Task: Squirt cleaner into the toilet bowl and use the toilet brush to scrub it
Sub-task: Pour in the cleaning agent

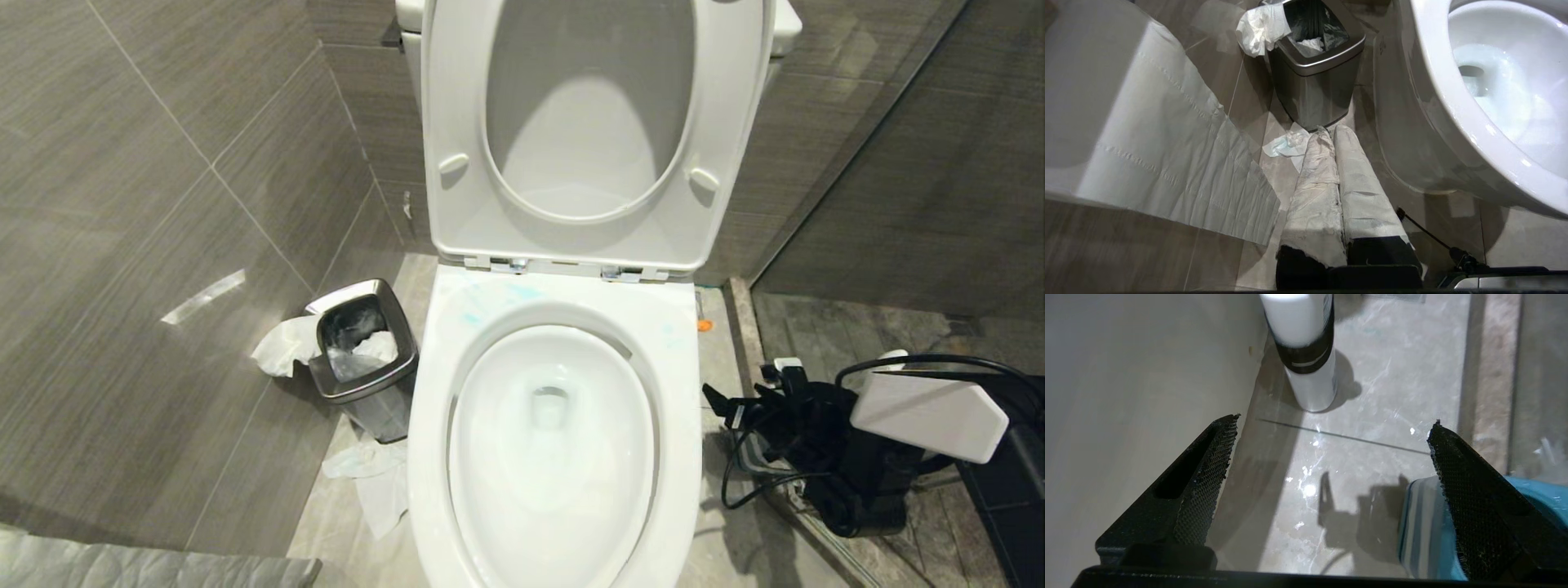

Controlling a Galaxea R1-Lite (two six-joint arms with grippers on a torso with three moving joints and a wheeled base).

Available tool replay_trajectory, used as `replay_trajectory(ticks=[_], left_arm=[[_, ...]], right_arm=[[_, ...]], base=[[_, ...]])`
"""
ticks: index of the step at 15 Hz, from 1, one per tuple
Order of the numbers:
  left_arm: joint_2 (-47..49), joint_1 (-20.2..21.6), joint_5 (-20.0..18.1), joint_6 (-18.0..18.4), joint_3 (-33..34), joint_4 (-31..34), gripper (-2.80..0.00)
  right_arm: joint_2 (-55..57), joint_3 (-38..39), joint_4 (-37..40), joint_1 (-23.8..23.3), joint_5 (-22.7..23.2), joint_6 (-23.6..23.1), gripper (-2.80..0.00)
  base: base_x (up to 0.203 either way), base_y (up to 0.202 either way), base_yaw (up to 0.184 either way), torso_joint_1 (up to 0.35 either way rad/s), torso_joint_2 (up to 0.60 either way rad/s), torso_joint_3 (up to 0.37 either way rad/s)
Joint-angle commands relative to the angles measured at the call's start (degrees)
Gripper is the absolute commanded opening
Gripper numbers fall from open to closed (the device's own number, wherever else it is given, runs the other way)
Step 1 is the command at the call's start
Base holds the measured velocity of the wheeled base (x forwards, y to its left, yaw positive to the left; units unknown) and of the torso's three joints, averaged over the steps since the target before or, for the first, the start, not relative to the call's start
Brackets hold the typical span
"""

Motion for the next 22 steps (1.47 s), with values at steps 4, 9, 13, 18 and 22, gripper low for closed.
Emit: replay_trajectory(ticks=[4, 9, 13, 18, 22], left_arm=[[0.09, 0.01, -0.02, -0.04, 0.09, -0.07, -2.8], [0.09, 0.01, -0.02, -0.13, 0.09, -0.07, -2.8], [0.09, 0.01, -0.02, -0.13, 0.15, 0.02, -2.8], [0.09, 0.01, -0.02, -0.13, 0.09, -0.07, -2.8], [0.09, 0.01, -0.02, -0.22, 0.09, 0.02, -2.8]], right_arm=[[-2.17, 0.78, -0.51, 2.44, 1.35, 2.38, 0.0], [-6.68, -0.24, 0.71, 4.2, 0.71, 1.99, 0.0], [-7.4, -0.38, 0.93, 4.12, -0.67, -1.12, 0.0], [-7.09, -1.61, 0.84, 4.12, -1.29, -1.46, 0.0], [-7.25, -4.48, 0.93, 4.12, -1.42, -4.05, 0.0]], base=[[0.0, 0.0, 0.0, 0.004, 0.0, -0.188], [0.0, 0.0, 0.0, 0.003, 0.0, -0.201], [0.0, 0.0, 0.0, 0.001, 0.0, -0.199], [0.0, 0.0, 0.0, 0.003, 0.0, -0.198], [0.0, 0.0, 0.0, -0.002, 0.0, -0.197]])
